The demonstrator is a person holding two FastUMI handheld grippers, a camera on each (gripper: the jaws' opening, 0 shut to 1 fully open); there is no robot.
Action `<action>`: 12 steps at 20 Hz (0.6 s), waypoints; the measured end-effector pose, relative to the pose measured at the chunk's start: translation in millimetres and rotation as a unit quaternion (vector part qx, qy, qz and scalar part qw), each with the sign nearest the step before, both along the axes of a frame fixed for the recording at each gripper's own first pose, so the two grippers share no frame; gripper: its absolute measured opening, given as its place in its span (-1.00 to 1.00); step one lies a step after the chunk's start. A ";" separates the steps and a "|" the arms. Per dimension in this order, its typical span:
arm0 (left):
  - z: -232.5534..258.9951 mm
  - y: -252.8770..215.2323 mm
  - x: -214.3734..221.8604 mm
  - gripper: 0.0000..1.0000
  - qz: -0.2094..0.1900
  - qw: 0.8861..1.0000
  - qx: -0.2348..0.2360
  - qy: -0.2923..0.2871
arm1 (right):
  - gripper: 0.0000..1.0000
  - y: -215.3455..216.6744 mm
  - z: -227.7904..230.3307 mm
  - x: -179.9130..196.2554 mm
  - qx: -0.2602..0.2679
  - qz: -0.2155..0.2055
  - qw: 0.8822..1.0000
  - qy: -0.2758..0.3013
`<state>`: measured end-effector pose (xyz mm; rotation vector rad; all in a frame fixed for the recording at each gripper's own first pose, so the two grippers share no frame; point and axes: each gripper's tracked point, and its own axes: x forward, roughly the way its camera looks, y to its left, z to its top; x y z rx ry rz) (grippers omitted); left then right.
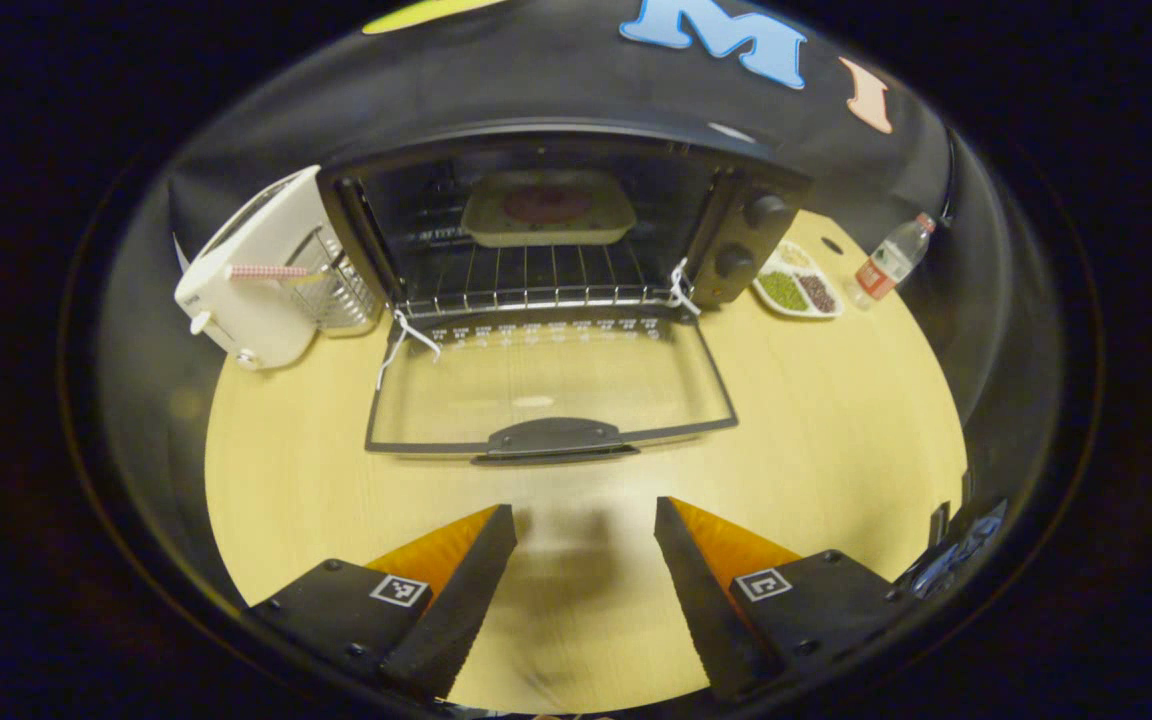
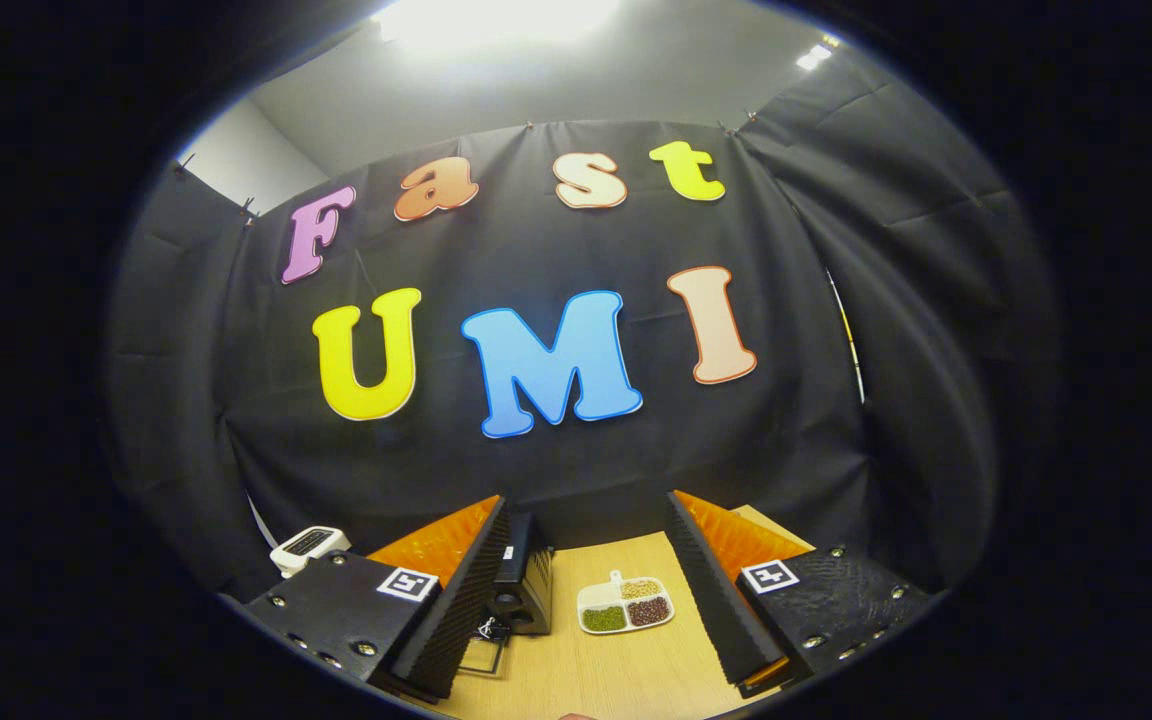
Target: Open the electric oven with the left hand, put the food in, and close the electric oven.
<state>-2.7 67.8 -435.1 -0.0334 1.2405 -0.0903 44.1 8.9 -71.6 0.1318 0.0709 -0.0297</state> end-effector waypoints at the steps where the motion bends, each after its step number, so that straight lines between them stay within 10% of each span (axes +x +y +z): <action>1: -9.6 1.9 2.1 0.92 0.000 1.000 0.000 0.011 | 0.89 -1.6 -1.8 0.2 -0.001 -0.004 1.000 0.002; 12: -59.0 13.0 23.2 0.99 -0.001 0.998 0.011 0.065 | 0.90 -7.5 -6.4 1.3 -0.017 -0.035 0.999 0.013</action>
